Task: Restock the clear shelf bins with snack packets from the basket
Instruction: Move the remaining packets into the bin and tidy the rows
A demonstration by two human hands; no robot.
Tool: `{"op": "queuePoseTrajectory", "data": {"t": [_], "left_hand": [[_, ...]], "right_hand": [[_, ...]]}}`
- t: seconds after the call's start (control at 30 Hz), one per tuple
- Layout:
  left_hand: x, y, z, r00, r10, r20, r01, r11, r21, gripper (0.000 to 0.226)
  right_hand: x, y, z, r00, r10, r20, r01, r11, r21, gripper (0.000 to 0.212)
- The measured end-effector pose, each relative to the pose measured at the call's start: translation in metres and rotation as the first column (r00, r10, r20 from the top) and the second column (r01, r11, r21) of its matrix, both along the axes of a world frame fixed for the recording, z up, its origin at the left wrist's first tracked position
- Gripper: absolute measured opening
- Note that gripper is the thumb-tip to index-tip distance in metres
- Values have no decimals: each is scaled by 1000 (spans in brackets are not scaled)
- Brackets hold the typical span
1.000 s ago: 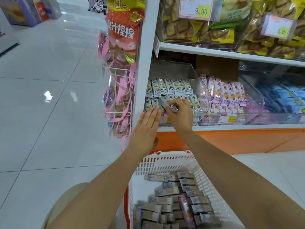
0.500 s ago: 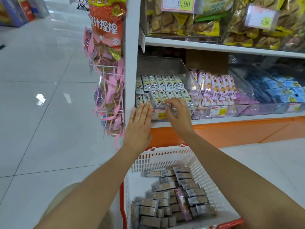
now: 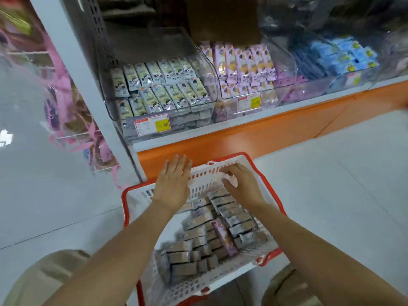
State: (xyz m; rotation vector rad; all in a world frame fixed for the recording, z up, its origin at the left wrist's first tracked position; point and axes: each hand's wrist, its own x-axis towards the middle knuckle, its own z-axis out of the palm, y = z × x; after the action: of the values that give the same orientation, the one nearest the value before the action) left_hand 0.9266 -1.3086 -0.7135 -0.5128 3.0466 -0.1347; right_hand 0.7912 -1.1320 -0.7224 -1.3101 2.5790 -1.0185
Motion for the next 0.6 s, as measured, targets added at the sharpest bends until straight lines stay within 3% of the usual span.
{"op": "queuePoseTrajectory", "data": {"t": [0.1,0.27,0.43,0.6], "left_hand": [[-6,4,-18,985,49,163,-54,998,23,82],[-4,1,-48,965,73,252,-83,996,32,87],[5,-2,-65,971,54,235,-51,999,-16,89],[2,1,-68,973,83,217,-91,996,26,88]], "right_hand": [[5,27,-37,996,-36,85,22,988,156,28],[15,53,-85,979,-125,163,45,904,425,33],[18,64,-116,977,-145,154,27,808,589,43],[18,62,-133,980,-144,137,-11,649,761,57]]}}
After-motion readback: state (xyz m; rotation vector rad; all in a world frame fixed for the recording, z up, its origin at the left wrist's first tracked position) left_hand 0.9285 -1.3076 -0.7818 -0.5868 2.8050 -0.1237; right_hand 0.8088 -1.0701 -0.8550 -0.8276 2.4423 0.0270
